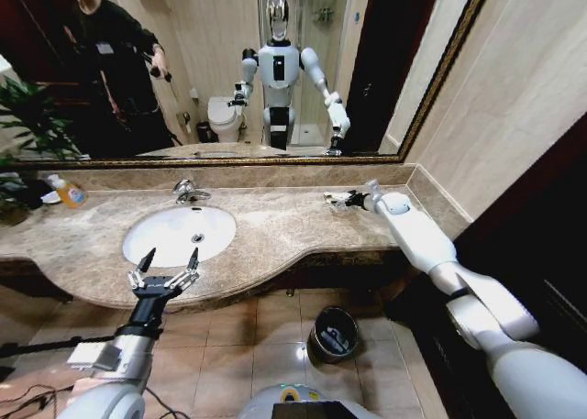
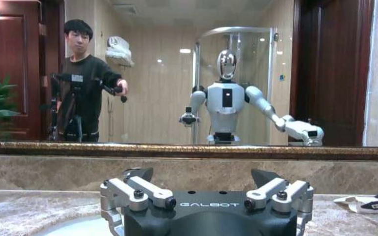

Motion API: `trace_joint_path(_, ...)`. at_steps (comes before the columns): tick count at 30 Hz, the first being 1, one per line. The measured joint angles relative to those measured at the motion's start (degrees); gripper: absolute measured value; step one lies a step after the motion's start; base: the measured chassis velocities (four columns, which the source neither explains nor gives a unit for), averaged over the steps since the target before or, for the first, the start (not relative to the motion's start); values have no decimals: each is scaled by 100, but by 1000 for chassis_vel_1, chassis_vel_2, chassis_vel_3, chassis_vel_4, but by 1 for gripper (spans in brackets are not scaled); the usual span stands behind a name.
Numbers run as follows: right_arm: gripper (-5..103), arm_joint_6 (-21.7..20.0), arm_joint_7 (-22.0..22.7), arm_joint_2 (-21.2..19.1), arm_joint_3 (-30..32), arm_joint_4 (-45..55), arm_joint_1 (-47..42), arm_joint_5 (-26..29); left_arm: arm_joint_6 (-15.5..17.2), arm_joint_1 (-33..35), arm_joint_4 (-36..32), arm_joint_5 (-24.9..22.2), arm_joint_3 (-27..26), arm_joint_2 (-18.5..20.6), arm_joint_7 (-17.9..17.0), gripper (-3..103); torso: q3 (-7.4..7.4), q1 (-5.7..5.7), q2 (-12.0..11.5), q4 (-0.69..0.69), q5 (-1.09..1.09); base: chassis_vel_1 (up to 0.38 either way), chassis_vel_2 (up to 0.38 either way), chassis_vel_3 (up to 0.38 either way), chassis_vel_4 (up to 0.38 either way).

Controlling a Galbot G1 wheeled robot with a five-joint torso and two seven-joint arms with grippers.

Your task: Pick up the trash from the sink and place it in the trash bin.

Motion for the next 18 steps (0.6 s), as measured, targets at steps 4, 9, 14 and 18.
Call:
trace_joint_path(4, 81, 36, 0, 5, 74, -7, -85, 19, 0, 0, 0, 0, 0, 0, 0, 100, 0, 0, 0, 0, 1, 0, 0, 0, 0)
trace_joint_path(9, 69, 123, 17, -6, 146, 2, -202, 17, 0, 0, 0, 0, 0, 0, 0, 100, 0, 0, 0, 0, 1, 0, 0, 0, 0)
trace_joint_path(14, 57, 187, 151, -29, 179, 146, -326, 44, 0, 0, 0, 0, 0, 0, 0, 100, 0, 0, 0, 0, 0, 0, 0, 0, 0)
trace_joint_path(18, 45, 289, 444, -34, 164, 269, -415, 157, 0, 0, 0, 0, 0, 0, 0, 100, 0, 0, 0, 0, 0, 0, 0, 0, 0)
